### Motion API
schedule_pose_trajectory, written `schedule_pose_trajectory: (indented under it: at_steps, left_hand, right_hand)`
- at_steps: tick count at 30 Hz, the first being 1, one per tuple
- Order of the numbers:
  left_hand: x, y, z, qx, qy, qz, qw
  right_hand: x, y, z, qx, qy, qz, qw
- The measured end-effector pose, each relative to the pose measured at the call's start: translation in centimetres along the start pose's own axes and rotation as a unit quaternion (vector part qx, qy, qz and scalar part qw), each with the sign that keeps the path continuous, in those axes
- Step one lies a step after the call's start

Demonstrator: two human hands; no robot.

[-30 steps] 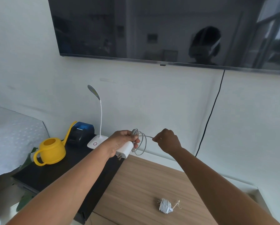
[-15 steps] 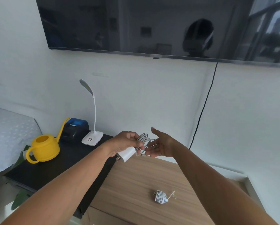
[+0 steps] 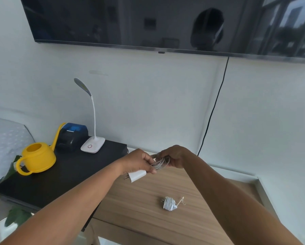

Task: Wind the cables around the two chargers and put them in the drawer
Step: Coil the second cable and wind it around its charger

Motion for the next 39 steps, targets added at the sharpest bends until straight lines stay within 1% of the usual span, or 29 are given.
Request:
schedule_pose_trajectory:
  at_steps: [2,4,6,8,10,11,13,15,17,19,22,24,27,29,33,35,39]
  left_hand:
    - [1.0,0.1,0.4,-0.013,-0.007,0.006,1.000]
    - [1.7,0.0,0.6,-0.043,-0.042,0.019,0.998]
    - [2.3,-0.2,0.8,-0.101,-0.113,0.038,0.988]
    - [3.0,-0.4,1.0,-0.184,-0.166,0.037,0.968]
    - [3.8,-0.7,1.3,-0.253,-0.176,0.011,0.951]
    - [4.4,-0.8,1.5,-0.267,-0.181,-0.019,0.946]
    - [5.6,-1.0,2.0,-0.248,-0.224,-0.109,0.936]
    - [6.8,-1.6,2.6,-0.184,-0.252,-0.208,0.927]
    - [8.3,-2.0,3.0,-0.139,-0.261,-0.257,0.920]
    - [9.5,-2.2,3.4,-0.142,-0.267,-0.263,0.916]
    - [10.9,-2.2,3.4,-0.166,-0.252,-0.247,0.921]
    - [11.7,-2.1,3.3,-0.176,-0.235,-0.235,0.927]
    - [13.3,-2.0,3.6,-0.182,-0.198,-0.235,0.934]
    - [14.5,-2.1,3.8,-0.191,-0.185,-0.240,0.933]
    - [17.8,-1.8,4.6,-0.203,-0.159,-0.254,0.932]
    - [19.5,-1.6,4.9,-0.210,-0.137,-0.267,0.931]
    - [21.6,-1.0,5.2,-0.206,-0.054,-0.278,0.937]
  right_hand:
    - [-0.6,0.2,0.2,-0.004,0.005,-0.002,1.000]
    - [-1.1,0.3,0.1,-0.020,0.013,-0.015,1.000]
    - [-1.7,0.6,0.1,-0.034,0.028,-0.030,0.999]
    - [-2.2,0.8,0.4,-0.044,0.046,-0.047,0.997]
    - [-2.5,0.9,0.6,-0.066,0.058,-0.070,0.994]
    - [-2.6,1.0,0.7,-0.077,0.058,-0.083,0.992]
    - [-3.0,1.2,1.0,-0.088,0.059,-0.103,0.989]
    - [-3.6,1.5,1.4,-0.086,0.055,-0.111,0.989]
    - [-4.3,2.1,2.0,-0.086,0.059,-0.111,0.988]
    - [-5.0,2.7,2.4,-0.088,0.060,-0.110,0.988]
    - [-6.4,3.8,3.1,-0.098,0.025,-0.107,0.989]
    - [-7.5,4.7,3.4,-0.125,-0.023,-0.110,0.986]
    - [-9.4,7.2,4.0,-0.181,-0.108,-0.111,0.971]
    - [-10.9,8.6,4.5,-0.197,-0.144,-0.101,0.965]
    - [-13.6,11.4,5.6,-0.207,-0.202,-0.064,0.955]
    - [-14.6,12.4,6.0,-0.205,-0.230,-0.060,0.949]
    - [-15.8,14.0,6.6,-0.200,-0.281,-0.054,0.937]
Point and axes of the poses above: each hand's wrist, its own y-axis towards the middle knuckle, its own z-axis out of the palm, x = y × z, the point moved 3 cm from there along y, towards the middle knuckle, and after that the axes turned 9 degrees about z, right-handed, at the moved point
